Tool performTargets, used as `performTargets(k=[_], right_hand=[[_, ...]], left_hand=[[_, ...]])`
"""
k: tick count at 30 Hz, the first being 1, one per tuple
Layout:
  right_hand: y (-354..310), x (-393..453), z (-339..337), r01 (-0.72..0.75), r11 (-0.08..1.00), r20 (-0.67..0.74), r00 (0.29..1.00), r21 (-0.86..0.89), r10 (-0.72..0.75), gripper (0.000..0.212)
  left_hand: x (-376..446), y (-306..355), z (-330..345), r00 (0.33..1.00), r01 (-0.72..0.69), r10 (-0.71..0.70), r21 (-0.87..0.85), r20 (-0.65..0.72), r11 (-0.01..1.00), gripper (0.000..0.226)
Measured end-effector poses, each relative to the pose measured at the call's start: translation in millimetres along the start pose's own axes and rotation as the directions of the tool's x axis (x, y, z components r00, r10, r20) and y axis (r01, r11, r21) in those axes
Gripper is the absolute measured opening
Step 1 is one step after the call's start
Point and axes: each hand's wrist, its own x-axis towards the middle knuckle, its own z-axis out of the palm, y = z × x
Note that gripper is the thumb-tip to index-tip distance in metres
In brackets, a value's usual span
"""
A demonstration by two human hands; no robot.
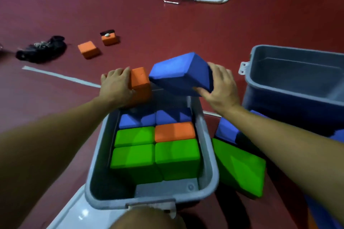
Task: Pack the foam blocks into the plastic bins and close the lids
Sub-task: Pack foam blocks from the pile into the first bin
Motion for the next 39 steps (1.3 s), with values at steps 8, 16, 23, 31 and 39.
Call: performTargets(k=[8, 16, 23, 31, 39], right_hand=[[11, 22, 60, 0.143, 0.983, 0.183, 0.976, -0.115, -0.12, 0.078], [3, 50, 102, 0.217, 0.96, 0.088, 0.975, -0.179, -0.204, 0.059], [10, 59, 114, 0.247, 0.94, 0.036, 0.969, -0.235, -0.246, 0.057], [12, 45, 121, 0.431, 0.888, 0.135, 0.901, -0.161, -0.413, 0.054], [17, 27, 150, 0.251, 0.963, 0.394, 0.899, -0.1, -0.193, 0.062]], left_hand=[[28, -45, 48, 0.989, -0.065, 0.078, -0.104, 0.127, 0.992, 0.086], [53, -27, 76, 0.959, -0.263, 0.269, -0.079, 0.088, 0.962, 0.077], [68, -36, 77, 0.946, -0.291, 0.306, -0.134, 0.105, 0.947, 0.074], [59, -45, 85, 0.957, -0.247, 0.275, -0.236, 0.094, 0.94, 0.072], [52, -49, 126, 0.935, -0.286, 0.317, -0.195, 0.155, 0.938, 0.074]])
